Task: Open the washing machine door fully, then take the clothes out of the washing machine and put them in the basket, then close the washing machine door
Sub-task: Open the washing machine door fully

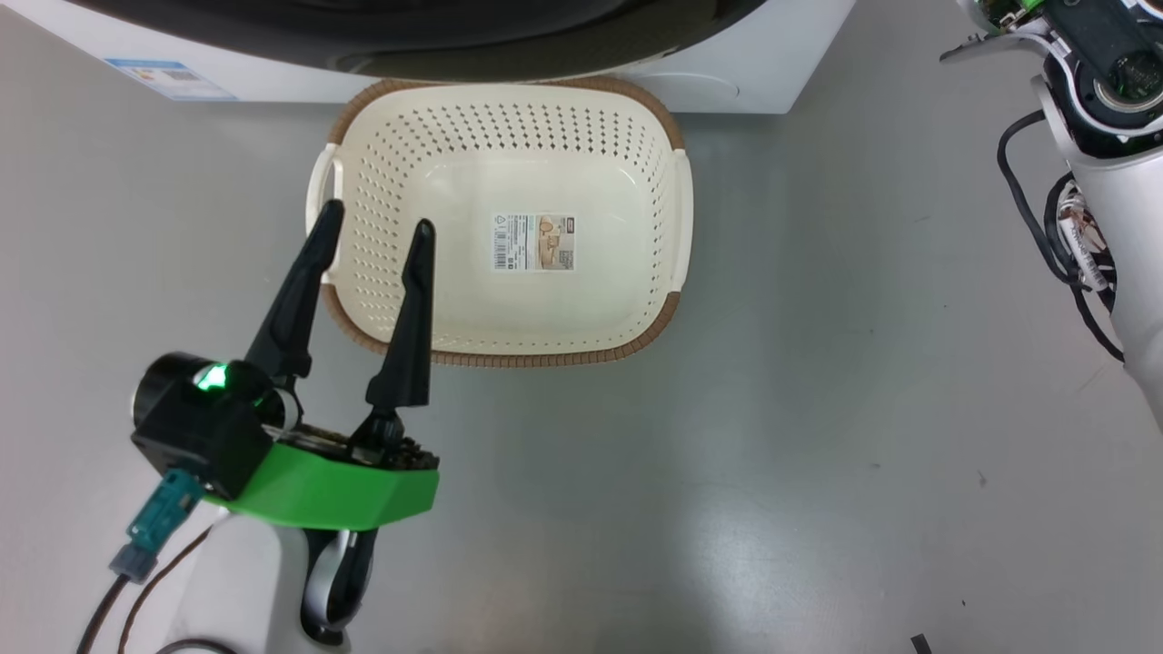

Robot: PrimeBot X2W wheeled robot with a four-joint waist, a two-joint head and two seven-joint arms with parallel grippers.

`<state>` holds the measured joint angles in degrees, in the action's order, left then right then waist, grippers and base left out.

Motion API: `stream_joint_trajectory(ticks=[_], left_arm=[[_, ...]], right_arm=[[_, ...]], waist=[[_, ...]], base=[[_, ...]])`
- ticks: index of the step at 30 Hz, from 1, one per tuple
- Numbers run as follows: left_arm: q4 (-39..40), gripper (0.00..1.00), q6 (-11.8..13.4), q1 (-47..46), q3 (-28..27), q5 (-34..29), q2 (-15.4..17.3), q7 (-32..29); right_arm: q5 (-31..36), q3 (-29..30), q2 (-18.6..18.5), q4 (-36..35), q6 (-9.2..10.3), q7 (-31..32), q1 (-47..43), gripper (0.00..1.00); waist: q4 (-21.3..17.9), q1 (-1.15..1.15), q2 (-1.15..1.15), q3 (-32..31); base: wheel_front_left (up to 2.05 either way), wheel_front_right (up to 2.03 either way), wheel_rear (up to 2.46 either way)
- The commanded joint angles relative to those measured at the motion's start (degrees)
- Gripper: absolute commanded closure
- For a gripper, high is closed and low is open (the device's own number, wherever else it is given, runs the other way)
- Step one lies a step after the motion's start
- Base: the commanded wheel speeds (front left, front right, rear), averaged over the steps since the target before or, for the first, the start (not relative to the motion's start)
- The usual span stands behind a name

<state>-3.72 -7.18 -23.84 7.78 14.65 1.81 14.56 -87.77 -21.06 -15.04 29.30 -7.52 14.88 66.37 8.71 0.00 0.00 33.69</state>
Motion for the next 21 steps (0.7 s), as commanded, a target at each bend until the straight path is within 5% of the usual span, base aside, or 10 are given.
stream_joint_trajectory(ticks=[1, 21], left_arm=[[1.2, 0.0, -0.3, -0.9, -1.3, 0.0, 1.1, 0.4], [0.4, 0.0, -0.3, -1.7, 0.1, 0.0, 1.1, 0.4]], right_arm=[[-0.6, -0.3, 0.8, -1.2, 0.03, 0.8, 1.0, 1.0], [-3.7, -3.4, 0.0, -2.0, 0.03, 13.4, 3.6, 1.0]], waist=[[0.1, 0.0, 0.0, 0.3], [0.5, 0.0, 0.0, 0.0]], base=[[0.0, 0.0, 0.0], [0.0, 0.0, 0.0]])
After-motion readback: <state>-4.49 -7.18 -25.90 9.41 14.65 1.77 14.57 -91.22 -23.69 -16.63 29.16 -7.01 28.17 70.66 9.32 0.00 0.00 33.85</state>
